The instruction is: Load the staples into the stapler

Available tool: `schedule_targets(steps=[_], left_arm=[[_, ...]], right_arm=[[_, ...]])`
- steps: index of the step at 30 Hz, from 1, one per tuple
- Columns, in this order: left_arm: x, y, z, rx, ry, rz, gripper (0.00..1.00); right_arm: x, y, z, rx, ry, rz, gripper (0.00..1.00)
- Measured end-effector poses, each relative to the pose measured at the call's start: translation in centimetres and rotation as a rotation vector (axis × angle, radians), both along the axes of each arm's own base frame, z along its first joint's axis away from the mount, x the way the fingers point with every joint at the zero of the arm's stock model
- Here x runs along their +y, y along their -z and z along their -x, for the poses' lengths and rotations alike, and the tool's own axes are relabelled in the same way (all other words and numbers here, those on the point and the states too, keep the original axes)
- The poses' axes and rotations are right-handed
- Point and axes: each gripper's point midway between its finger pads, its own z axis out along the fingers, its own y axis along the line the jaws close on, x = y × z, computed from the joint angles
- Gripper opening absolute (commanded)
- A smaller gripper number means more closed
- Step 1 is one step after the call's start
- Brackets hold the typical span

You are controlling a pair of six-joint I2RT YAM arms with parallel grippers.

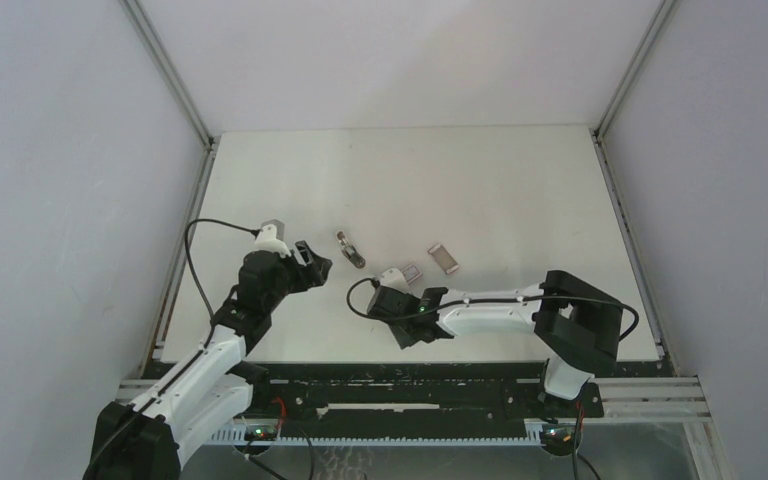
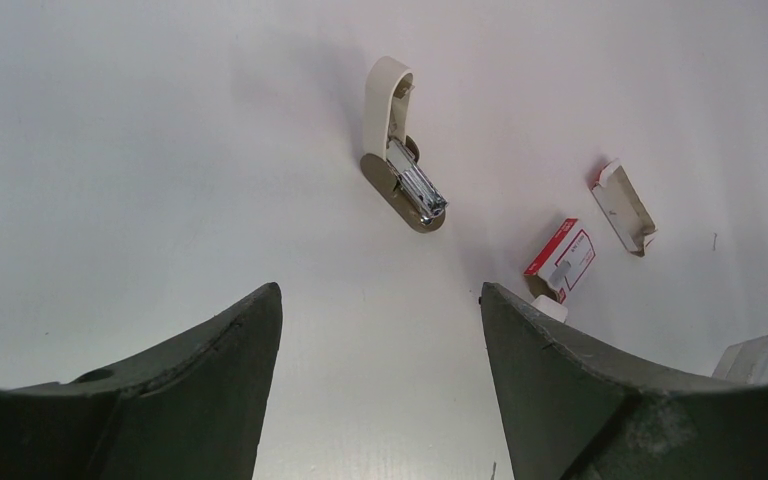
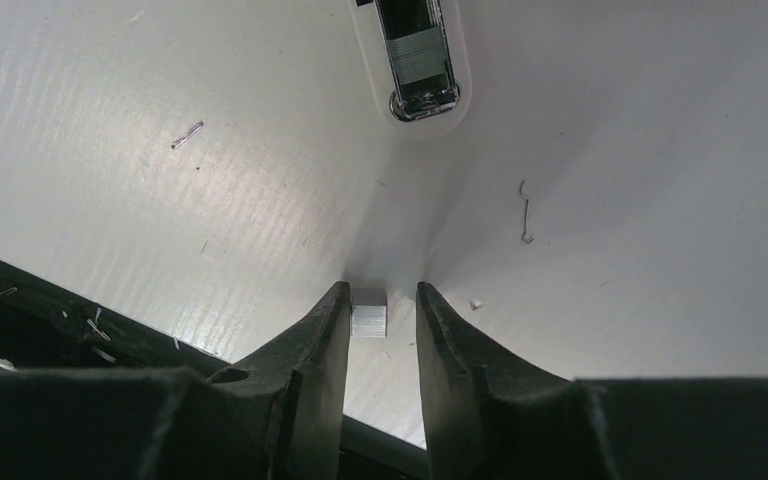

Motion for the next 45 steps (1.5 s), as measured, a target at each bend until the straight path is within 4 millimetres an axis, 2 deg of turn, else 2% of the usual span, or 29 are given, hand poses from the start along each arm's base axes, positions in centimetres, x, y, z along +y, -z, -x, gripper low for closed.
schedule_targets(steps=[7,22,27,31,36,41,45], left_arm=[[0.0,0.1,0.0,0.004,0.001,-0.001,0.77],[0.0,0.2,0.0,0.002,0.003,-0.009,0.78],[0.0,0.1,0.0,0.001,0.003,-0.009,0.8],[-0.2,-0.2,-0.4,-0.02,0.01,-0.003,0.82],[-1.3,-0.8,-1.5,-0.066,0.07,0.018,0.83],[-2.0,0.8,-2.7,-0.029,0.123,0.024,0.82],[-1.9,2.2,-4.7,0.027,0.138,0.031,0.79]], right_arm=[[0.5,0.1,-0.1,0.005,-0.004,0.003,0.22],[0.2,0.1,0.4,0.013,-0.01,0.022,0.22],[0.2,0.1,0.5,0.014,-0.013,0.023,0.17],[0.2,0.1,0.5,0.014,-0.015,0.024,0.12],[0.3,0.0,0.5,0.012,-0.026,0.024,0.11],[0.9,-1.8,-0.2,-0.006,-0.053,-0.046,0.11],[1.4,-3.6,-0.8,-0.03,-0.078,-0.124,0.12]])
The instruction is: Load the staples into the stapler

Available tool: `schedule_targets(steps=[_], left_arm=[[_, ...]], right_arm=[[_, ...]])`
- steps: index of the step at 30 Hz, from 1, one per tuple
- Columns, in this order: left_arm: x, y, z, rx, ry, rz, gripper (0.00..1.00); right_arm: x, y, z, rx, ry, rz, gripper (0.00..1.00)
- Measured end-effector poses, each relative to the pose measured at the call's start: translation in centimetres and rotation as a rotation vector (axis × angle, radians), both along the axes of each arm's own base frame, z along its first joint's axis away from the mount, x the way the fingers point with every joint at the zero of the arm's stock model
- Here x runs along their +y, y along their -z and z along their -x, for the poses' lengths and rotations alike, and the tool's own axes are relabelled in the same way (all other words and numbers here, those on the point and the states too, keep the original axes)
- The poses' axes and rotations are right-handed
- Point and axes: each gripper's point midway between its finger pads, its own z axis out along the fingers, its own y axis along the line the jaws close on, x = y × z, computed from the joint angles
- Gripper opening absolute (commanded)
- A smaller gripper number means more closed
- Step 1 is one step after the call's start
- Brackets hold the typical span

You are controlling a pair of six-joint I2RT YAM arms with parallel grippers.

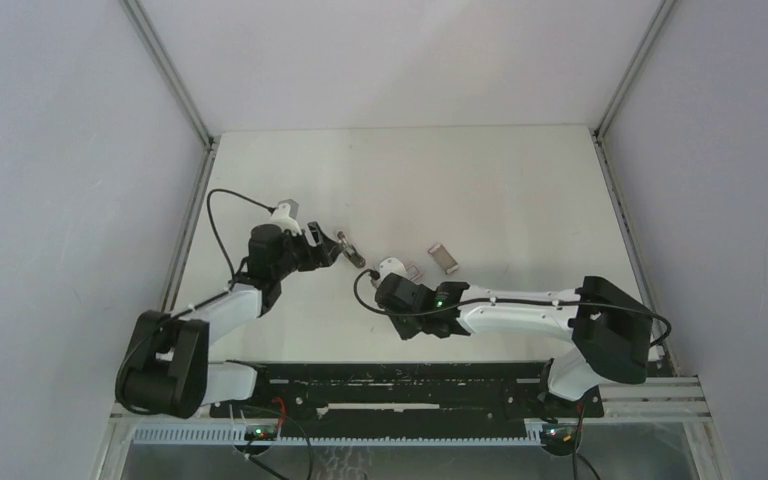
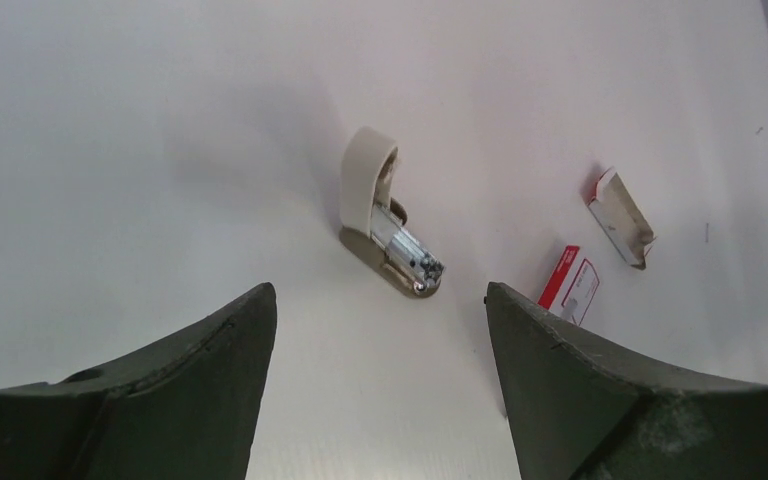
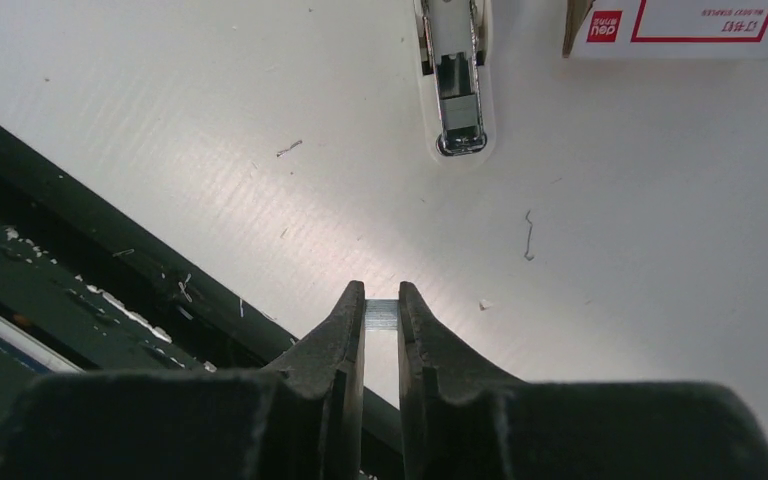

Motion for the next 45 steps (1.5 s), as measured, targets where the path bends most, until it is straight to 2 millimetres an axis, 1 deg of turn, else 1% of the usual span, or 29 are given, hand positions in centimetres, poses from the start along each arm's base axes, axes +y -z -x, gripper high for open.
schedule_targets(steps=[4,10,12,14,16,19,23,26,28,31,33,35,37,40,45], left_arm=[[-0.7,0.4,-2.0,0.011,0.042,0.03,0.78],[-1.7,0.2,-4.6,0.002,0.087,0.04,0.75],[-1.9,0.3,-5.5,0.005,0.092,0.041,0.7],[-2.0,0.7,-6.3,0.011,0.098,0.037,0.62],[-2.0,1.4,-6.6,0.026,0.105,0.03,0.54],[-2.2,2.3,-6.5,0.051,0.121,0.028,0.48],[-2.3,3.3,-6.3,0.075,0.129,0.026,0.36],[-2.4,3.7,-6.2,0.082,0.137,0.021,0.23],[-2.4,3.6,-6.2,0.078,0.143,0.021,0.16],[-2.5,3.4,-6.3,0.066,0.15,0.02,0.08],[-2.4,3.3,-6.3,0.062,0.148,0.013,0.05],[-2.0,3.0,-6.0,0.049,0.136,0.0,0.03],[-1.6,2.5,-5.2,0.032,0.121,-0.012,0.02],[-1.0,1.6,-3.2,-0.001,0.094,-0.048,0.01],[-1.9,0.1,0.4,-0.067,0.098,-0.118,0.0]], right_arm=[[-0.2,-0.7,-0.3,-0.009,-0.013,-0.05,0.12],[-2.0,-0.5,-0.1,0.01,-0.01,-0.083,0.12],[-2.4,-0.6,0.0,0.014,-0.008,-0.1,0.12],[-2.7,-0.8,-0.1,0.017,-0.005,-0.122,0.12],[-2.7,-1.0,-0.1,0.019,-0.003,-0.143,0.13],[-2.8,-1.2,-0.2,0.029,-0.002,-0.168,0.13],[-2.6,-1.4,-0.5,0.038,0.0,-0.196,0.13],[-2.3,-1.6,-0.7,0.039,-0.001,-0.215,0.13],[-2.2,-1.7,-0.7,0.042,-0.005,-0.224,0.12],[-2.1,-1.8,-0.7,0.044,-0.008,-0.231,0.12],[-2.2,-1.8,-0.7,0.043,-0.009,-0.232,0.13],[-2.4,-1.9,-0.6,0.038,-0.013,-0.234,0.13],[-2.4,-2.3,-0.7,0.031,-0.017,-0.244,0.13],[-2.5,-3.2,-0.8,0.014,-0.027,-0.27,0.13],[-2.6,-4.7,-1.0,-0.02,-0.058,-0.309,0.13]])
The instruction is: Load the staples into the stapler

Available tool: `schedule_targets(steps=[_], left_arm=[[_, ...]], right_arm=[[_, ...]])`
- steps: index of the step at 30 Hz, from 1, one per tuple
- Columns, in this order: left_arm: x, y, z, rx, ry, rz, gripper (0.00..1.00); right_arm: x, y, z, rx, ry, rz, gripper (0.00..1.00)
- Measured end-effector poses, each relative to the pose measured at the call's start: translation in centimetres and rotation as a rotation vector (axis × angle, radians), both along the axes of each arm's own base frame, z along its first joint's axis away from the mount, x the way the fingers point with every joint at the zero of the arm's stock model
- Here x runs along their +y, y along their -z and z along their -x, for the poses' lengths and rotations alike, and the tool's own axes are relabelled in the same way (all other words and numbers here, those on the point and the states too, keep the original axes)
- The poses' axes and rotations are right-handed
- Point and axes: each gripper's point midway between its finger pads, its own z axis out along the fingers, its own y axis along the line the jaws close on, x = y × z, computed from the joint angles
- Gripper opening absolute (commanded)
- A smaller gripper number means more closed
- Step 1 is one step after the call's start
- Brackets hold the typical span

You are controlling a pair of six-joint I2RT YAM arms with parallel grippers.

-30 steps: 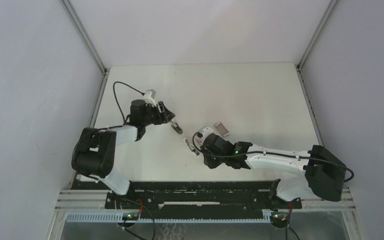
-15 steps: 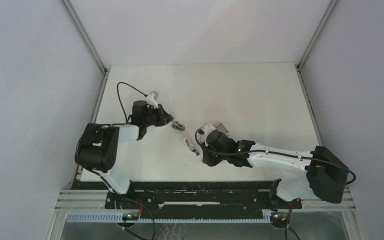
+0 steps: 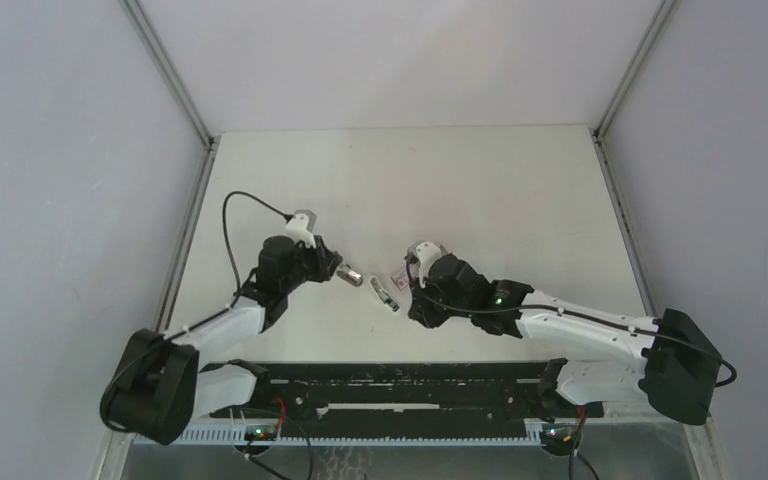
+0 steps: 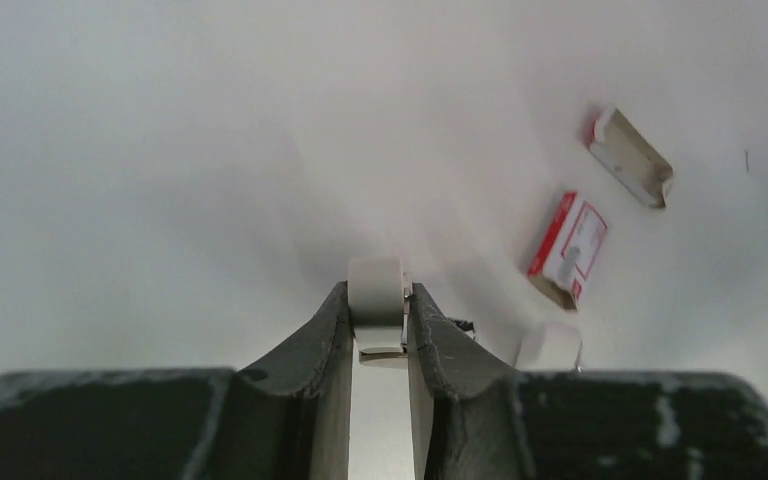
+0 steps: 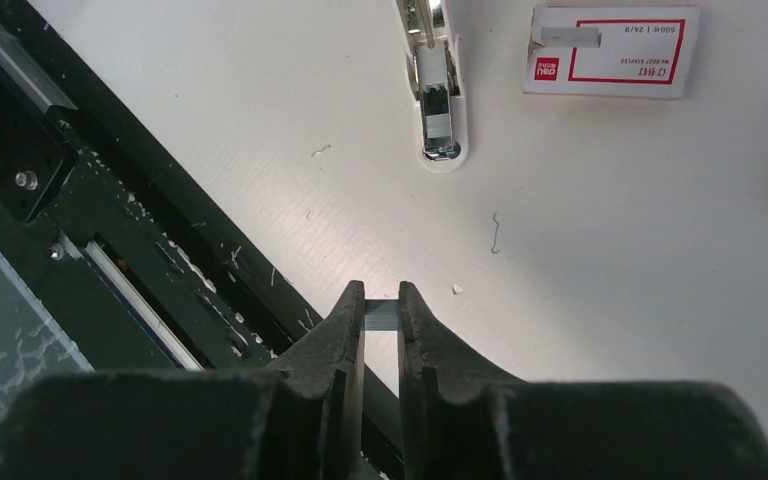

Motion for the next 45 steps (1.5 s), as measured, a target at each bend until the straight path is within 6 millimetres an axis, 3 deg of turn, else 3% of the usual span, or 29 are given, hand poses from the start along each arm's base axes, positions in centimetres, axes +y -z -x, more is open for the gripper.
schedule_targets(steps=[9,17,24,30,36,45], left_arm=[[1.6,2.1,5.9,0.03,-0.05,-0.019,0.0],[-1.5,1.3,8.8,0.021,0.094,0.009,0.0],[-5.4,3.2,11.8,0.086,0.267,-0.008,0.0],[-7.9,3.3,12.5,0.08,0.353,0.005,0.0],[-8.6,3.3,12.7,0.076,0.383,0.016,0.0],[-8.8,3.2,12.9,0.072,0.394,0.02,0.0]], right_arm=[[-0.5,-0.6,0.6,-0.026,-0.043,-0.02,0.13],[-0.5,-0.2,1.3,-0.041,-0.065,-0.038,0.13],[1.5,-0.2,1.7,-0.098,-0.088,-0.049,0.13],[3.1,2.1,2.4,-0.113,-0.107,0.0,0.13],[3.7,4.7,2.8,-0.092,-0.12,0.06,0.13],[5.5,4.9,1.9,-0.092,-0.093,0.053,0.13]])
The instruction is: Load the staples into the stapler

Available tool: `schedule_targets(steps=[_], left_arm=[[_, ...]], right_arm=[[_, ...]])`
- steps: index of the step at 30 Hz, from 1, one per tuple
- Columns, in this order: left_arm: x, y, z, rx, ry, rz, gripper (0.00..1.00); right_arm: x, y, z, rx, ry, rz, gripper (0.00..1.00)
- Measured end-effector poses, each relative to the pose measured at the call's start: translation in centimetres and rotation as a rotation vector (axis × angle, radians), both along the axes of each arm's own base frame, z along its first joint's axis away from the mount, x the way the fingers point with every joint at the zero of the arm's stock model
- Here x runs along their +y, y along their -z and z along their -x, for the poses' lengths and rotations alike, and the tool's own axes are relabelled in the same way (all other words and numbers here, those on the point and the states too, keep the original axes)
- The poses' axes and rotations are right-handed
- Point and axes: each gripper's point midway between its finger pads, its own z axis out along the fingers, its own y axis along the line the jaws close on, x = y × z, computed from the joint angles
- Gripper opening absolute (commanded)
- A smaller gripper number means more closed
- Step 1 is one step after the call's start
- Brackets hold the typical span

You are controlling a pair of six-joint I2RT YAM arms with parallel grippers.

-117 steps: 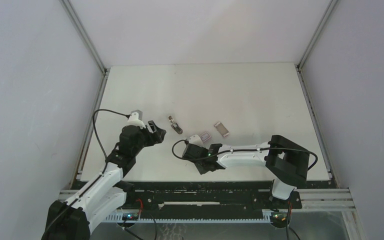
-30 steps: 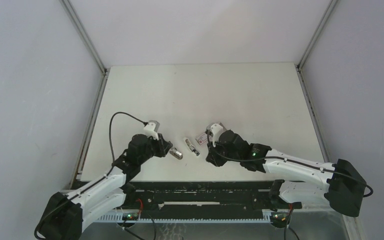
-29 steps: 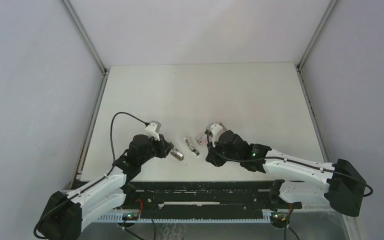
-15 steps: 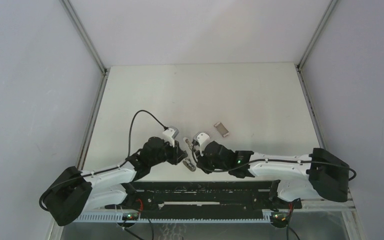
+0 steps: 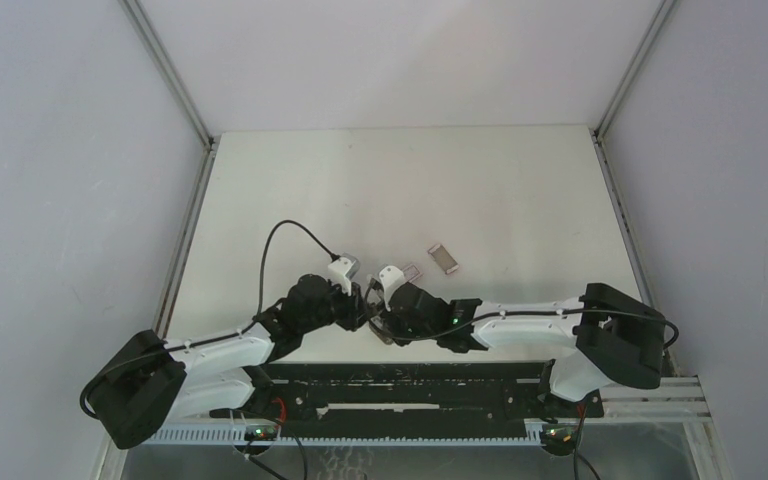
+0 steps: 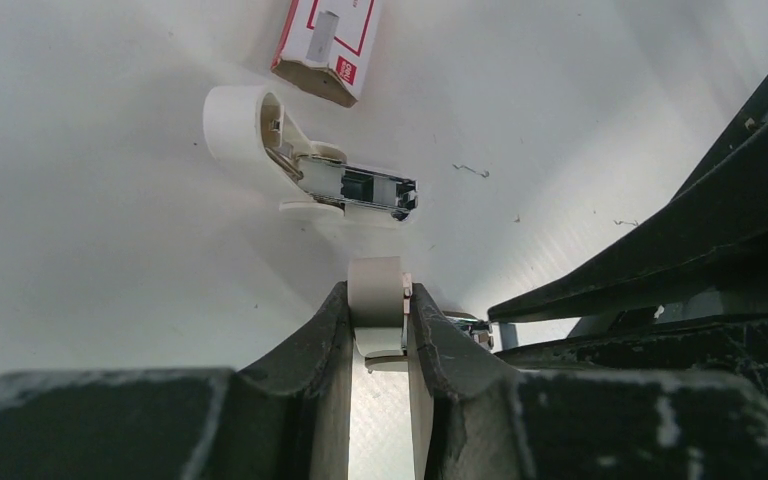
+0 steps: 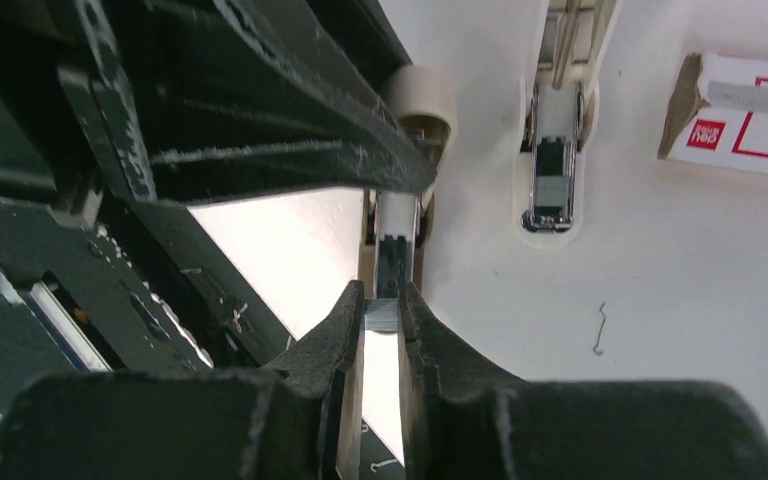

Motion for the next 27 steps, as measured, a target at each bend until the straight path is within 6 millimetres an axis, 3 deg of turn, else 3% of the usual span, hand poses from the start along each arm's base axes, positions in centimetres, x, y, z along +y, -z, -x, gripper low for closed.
schedule_targets(steps=[9,27], left_arm=[[-0.2,-0.2,0.1,-0.005,0.009,0.008,0.0],[-0.3,-0.2,0.1,-0.006,0.011,0.008,0.0]], right_arm=[[1.2,0.1,-0.8,-0.011,0.013,0.0,0.13],[0.8,1.3,-0.9,-0.004,0.02,0.033,0.13]])
